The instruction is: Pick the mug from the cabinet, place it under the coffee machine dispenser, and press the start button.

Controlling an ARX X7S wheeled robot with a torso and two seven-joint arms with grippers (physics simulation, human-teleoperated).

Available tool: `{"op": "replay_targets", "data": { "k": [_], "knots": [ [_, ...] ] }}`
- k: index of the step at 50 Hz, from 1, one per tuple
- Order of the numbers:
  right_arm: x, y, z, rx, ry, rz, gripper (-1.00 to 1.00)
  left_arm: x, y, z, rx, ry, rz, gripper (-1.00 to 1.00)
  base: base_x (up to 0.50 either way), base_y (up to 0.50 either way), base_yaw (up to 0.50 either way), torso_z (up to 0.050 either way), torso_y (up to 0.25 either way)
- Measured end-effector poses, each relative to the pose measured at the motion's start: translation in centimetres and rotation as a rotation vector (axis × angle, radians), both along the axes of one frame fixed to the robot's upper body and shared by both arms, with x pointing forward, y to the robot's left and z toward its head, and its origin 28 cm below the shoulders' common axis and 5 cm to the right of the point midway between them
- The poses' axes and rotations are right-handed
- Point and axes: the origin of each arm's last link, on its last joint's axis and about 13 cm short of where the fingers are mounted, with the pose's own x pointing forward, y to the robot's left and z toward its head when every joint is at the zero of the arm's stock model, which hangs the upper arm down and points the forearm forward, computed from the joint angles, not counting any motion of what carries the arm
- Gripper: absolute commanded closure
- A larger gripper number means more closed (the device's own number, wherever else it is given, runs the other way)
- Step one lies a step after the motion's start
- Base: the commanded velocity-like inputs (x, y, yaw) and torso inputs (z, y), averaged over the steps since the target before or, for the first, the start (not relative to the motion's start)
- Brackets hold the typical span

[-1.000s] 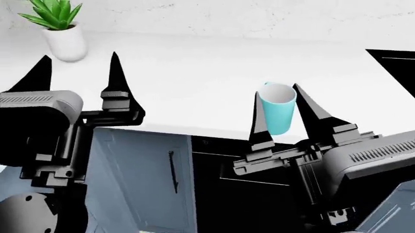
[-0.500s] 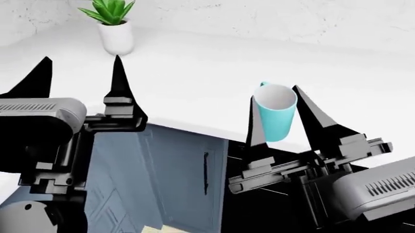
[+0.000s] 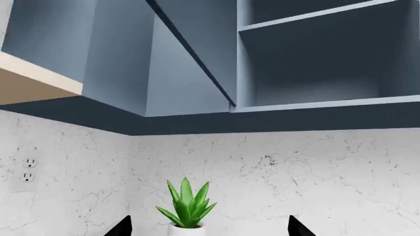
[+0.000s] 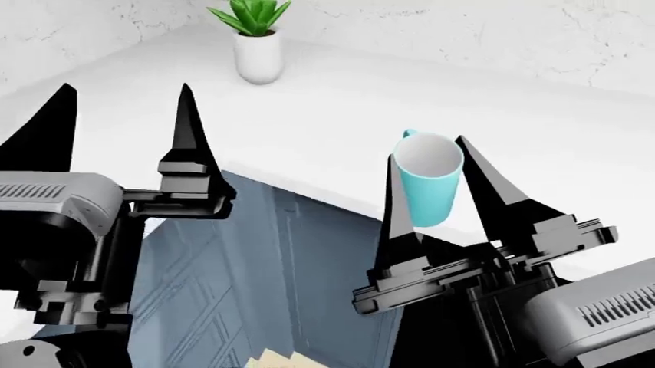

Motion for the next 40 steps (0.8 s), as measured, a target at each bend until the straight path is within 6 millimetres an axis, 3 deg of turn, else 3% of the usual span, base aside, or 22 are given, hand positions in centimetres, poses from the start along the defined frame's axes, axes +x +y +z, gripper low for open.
{"op": "replay_targets", "data": {
  "k": [9,20,40],
  "knots": [
    [0.0,0.1,0.0,-0.001,-0.001,0.005,1.0,-0.5,-0.1,0.2,0.003,-0.02,-0.026,-1.0,0.05,0.02,0.5,0.0,0.0],
    [-0.3,0.1,0.1,-0.002,-0.009,0.01,1.0,-2.9,-0.3,1.5,-0.002,-0.173,-0.13,-1.0,0.05,0.03,0.5,0.001,0.0],
    [-2.2,0.1,1.4,0.005,-0.103,0.029,1.0,-4.9,0.2,2.5,-0.046,-0.228,-0.16,-1.0,0.05,0.03,0.5,0.0,0.0]
  ]
}}
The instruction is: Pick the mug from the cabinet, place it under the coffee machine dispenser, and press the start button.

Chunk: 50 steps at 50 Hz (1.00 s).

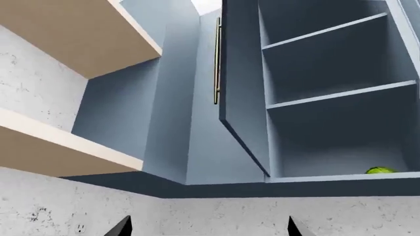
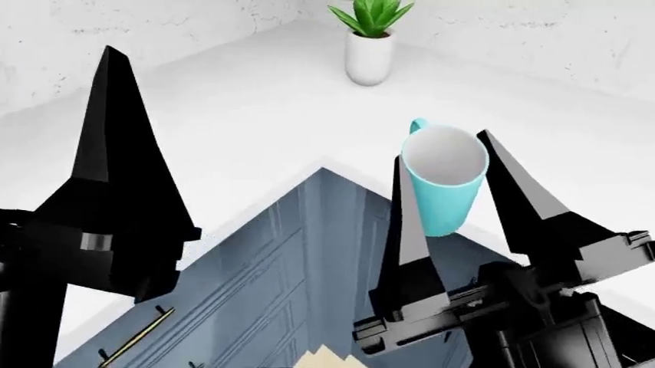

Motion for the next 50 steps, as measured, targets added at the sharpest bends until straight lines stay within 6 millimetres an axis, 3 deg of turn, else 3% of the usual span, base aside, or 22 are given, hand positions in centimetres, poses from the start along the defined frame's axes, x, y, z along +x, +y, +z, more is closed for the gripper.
{"op": "replay_targets", "data": {
  "k": [16,50],
  "knots": [
    [-1.2,-0.2,0.5,0.011,-0.036,0.002,1.0,-0.4,0.2,0.1,-0.019,-0.002,0.003,-1.0,0.04,0.04,0.5,0.0,0.0],
    [-1.4,-0.5,0.6,0.001,-0.036,-0.021,1.0,-0.6,0.2,0.2,-0.021,-0.004,0.008,-1.0,0.04,0.05,0.5,0.0,0.0]
  ]
}}
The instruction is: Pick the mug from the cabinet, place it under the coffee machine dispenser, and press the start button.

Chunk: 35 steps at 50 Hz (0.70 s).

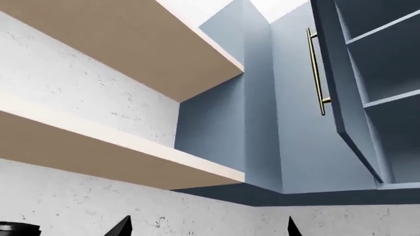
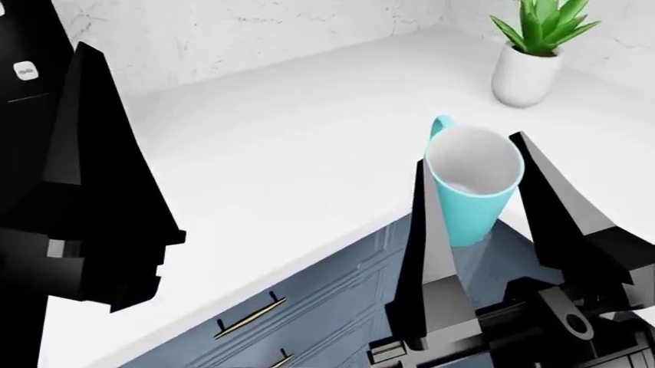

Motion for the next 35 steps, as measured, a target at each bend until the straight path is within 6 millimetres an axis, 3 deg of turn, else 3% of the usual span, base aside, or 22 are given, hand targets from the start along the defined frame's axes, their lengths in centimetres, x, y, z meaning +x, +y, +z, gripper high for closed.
{"op": "replay_targets", "data": {
  "k": [35],
  "knots": [
    [0.0,0.13,-0.06,-0.006,0.005,0.008,1.0,-0.11,0.0,0.05,0.0,-0.005,0.002,-1.0,0.03,0.06,0.5,0.0,0.0]
  ]
}}
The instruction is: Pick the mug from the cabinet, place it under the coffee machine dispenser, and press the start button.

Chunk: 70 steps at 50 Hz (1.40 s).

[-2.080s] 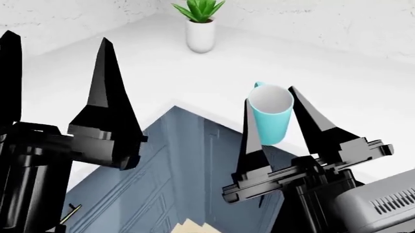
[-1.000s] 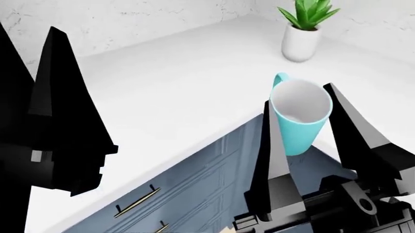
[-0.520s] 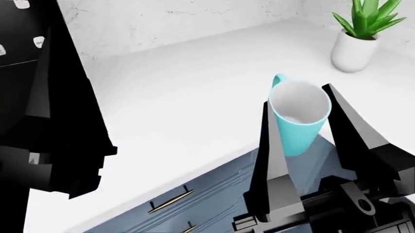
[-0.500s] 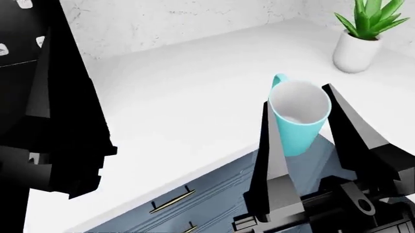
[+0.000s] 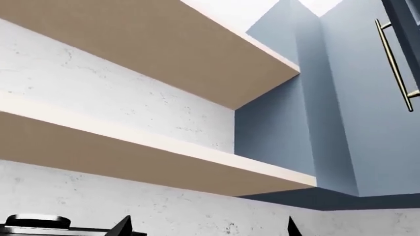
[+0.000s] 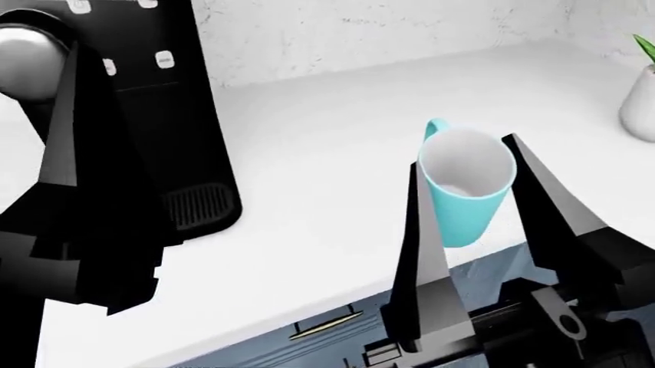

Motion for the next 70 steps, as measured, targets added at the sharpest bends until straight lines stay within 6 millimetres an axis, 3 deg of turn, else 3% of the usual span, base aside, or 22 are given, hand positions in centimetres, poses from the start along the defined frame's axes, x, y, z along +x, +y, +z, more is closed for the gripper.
{"op": "replay_targets", "data": {
  "k": [61,70],
  "knots": [
    [0.21,0.14,-0.15,-0.005,0.014,0.005,1.0,-0.02,-0.05,-0.01,0.005,0.004,0.008,-1.0,0.01,0.06,0.5,0.0,0.0],
    [0.46,0.15,-0.22,-0.002,0.034,0.0,1.0,-0.01,-0.02,0.0,0.005,0.004,0.011,-1.0,-0.04,0.01,0.0,0.0,0.0]
  ]
}}
